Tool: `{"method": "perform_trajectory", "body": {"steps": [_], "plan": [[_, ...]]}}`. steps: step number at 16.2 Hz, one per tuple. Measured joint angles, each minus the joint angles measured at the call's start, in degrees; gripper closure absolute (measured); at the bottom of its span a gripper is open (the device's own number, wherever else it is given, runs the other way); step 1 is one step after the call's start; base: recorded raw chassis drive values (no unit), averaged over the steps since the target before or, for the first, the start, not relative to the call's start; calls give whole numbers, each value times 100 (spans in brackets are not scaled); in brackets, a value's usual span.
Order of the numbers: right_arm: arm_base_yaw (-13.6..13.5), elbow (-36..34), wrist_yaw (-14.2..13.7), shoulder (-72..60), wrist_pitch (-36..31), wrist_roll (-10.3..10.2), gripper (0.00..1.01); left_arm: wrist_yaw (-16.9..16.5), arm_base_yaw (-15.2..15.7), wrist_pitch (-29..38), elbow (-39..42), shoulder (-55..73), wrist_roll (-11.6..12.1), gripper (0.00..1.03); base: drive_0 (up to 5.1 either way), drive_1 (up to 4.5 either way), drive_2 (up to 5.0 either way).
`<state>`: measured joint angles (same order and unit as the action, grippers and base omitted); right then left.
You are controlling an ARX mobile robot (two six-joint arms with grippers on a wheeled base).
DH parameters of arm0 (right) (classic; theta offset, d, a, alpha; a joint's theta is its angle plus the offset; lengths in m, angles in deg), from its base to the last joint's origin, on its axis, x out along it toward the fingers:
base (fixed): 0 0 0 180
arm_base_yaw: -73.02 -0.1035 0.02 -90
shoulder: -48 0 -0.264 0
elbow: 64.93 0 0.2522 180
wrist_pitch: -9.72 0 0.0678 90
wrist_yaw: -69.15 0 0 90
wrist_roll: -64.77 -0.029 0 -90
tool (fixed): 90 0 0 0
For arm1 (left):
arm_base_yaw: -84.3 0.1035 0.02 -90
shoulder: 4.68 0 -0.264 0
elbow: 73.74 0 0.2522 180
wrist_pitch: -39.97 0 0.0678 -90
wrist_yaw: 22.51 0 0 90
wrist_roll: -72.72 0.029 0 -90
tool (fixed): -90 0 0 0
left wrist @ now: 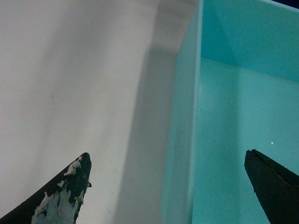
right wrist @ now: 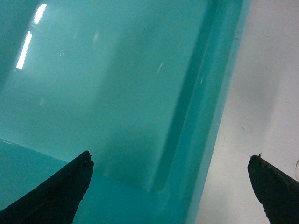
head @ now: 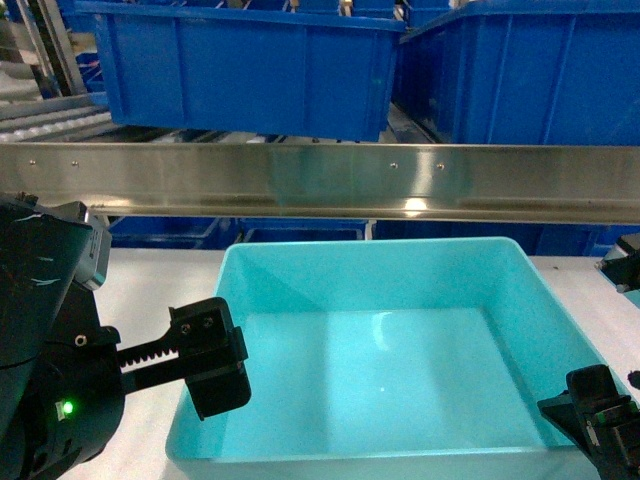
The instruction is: Organize blue bins on left shelf correctly
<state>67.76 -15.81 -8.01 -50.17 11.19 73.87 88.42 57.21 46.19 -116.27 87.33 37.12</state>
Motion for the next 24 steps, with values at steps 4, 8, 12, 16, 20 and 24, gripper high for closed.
{"method": "perform_trajectory", "body": {"steps": [4,8,12,16,20,24], "plan": [[0,0,0,0,0,0,3,-175,-146,-157,0,103,-254,5,0,0,0],[0,-2,0,0,0,0,3,-70,-181,-411,-55,278,157,5,0,0,0],[0,-2,0,0,-2,0,3,-20,31,-356,-85,345,424,5,0,0,0],[0,-2,0,0,-2,0,3,-146,7,-238,-295,745,455,5,0,0,0],[0,-2,0,0,-2,0,3,-186,-96,-216,-426,1032,407,5,0,0,0],[0,-2,0,0,-2,0,3,-101,-131,-385,-479,1049,365,5,0,0,0]]}}
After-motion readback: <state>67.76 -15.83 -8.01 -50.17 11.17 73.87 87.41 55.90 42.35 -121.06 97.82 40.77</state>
